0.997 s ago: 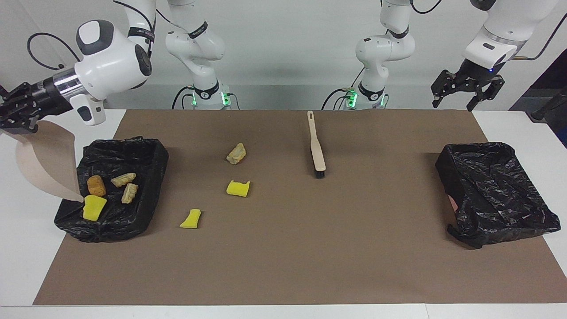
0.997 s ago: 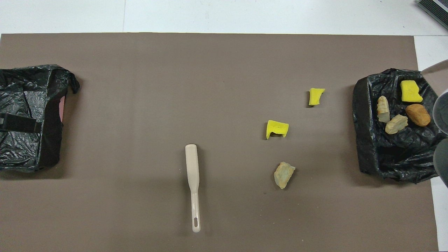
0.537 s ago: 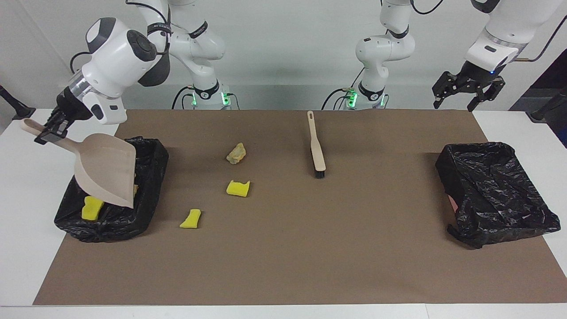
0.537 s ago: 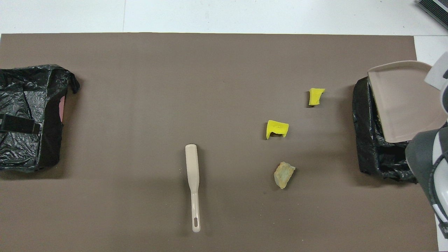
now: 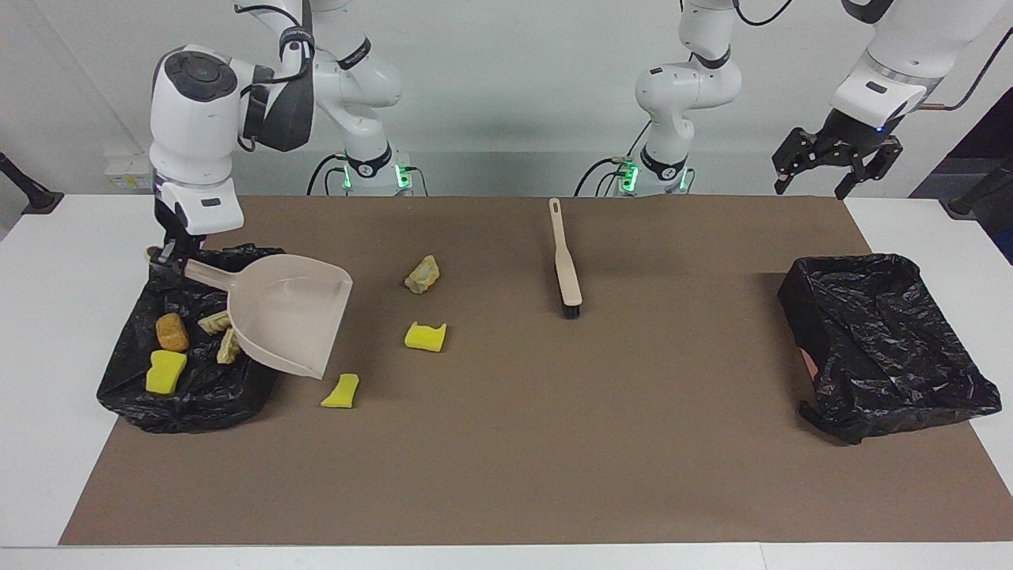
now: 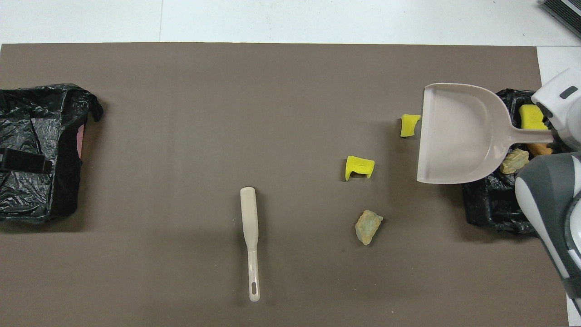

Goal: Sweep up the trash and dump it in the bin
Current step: 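Bring the empty dustpan back to the table center with the right gripper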

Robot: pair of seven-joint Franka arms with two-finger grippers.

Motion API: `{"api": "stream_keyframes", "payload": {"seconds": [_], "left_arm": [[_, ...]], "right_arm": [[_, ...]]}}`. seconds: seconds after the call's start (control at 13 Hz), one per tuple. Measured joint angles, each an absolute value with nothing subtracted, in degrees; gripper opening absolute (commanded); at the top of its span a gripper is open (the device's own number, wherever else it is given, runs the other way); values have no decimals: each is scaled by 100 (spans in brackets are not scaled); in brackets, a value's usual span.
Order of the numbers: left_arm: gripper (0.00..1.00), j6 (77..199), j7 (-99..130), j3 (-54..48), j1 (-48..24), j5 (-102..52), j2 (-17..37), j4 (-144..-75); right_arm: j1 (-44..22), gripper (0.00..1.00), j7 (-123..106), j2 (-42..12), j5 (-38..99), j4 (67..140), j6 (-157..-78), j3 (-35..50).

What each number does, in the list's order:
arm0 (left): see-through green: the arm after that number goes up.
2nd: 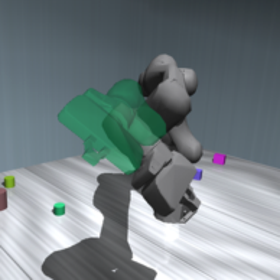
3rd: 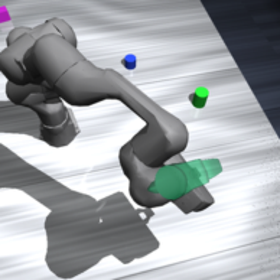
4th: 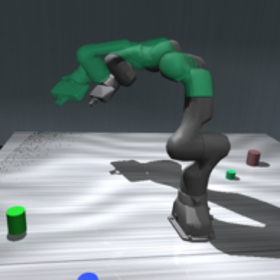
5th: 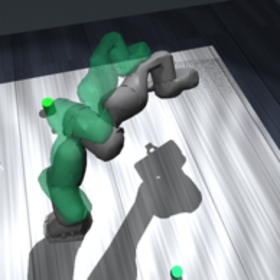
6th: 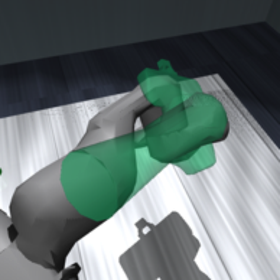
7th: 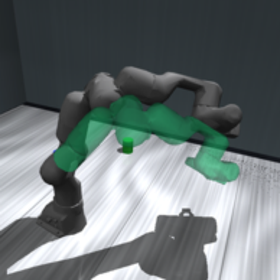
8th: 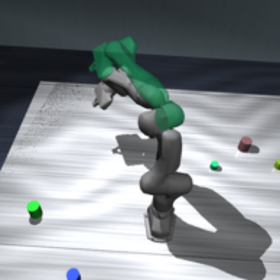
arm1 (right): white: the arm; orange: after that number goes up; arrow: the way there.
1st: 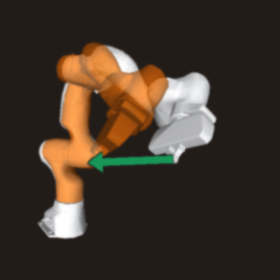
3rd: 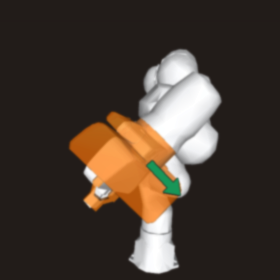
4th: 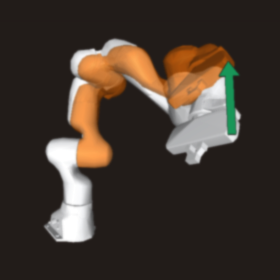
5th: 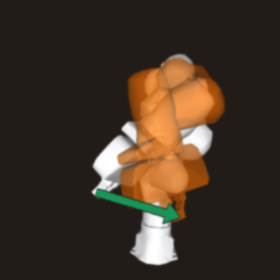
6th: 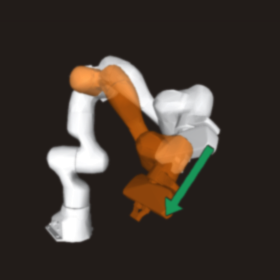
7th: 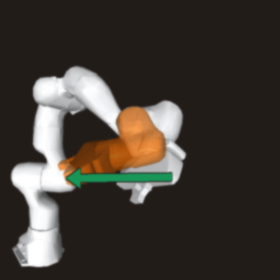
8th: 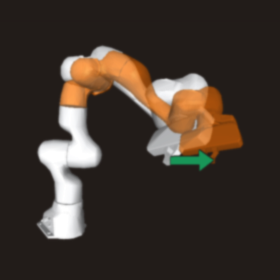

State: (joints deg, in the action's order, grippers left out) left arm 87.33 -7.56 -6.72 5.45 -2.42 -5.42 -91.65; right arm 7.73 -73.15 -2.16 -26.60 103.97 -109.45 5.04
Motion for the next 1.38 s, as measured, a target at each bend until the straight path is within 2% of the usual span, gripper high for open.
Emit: {"api": "stream_keyframes", "payload": {"seconds": [0.31,0.92,1.15,1.38], "left_arm": [[100,8733,-753,-670,545,-242,-542,-9165],[100,8733,-752,-670,545,-242,-542,-9165],[100,8733,-751,-670,545,-242,-542,-9165],[100,8733,-751,-670,545,-242,-542,-9165]], "right_arm": [[339,0,-5505,-454,-1789,10524,-10694,541],[-1245,0,-153,-843,-249,10477,-10472,564],[-1886,0,1278,-1410,95,9973,-10478,567],[-2586,0,2584,-2468,118,8873,-10476,564]]}}
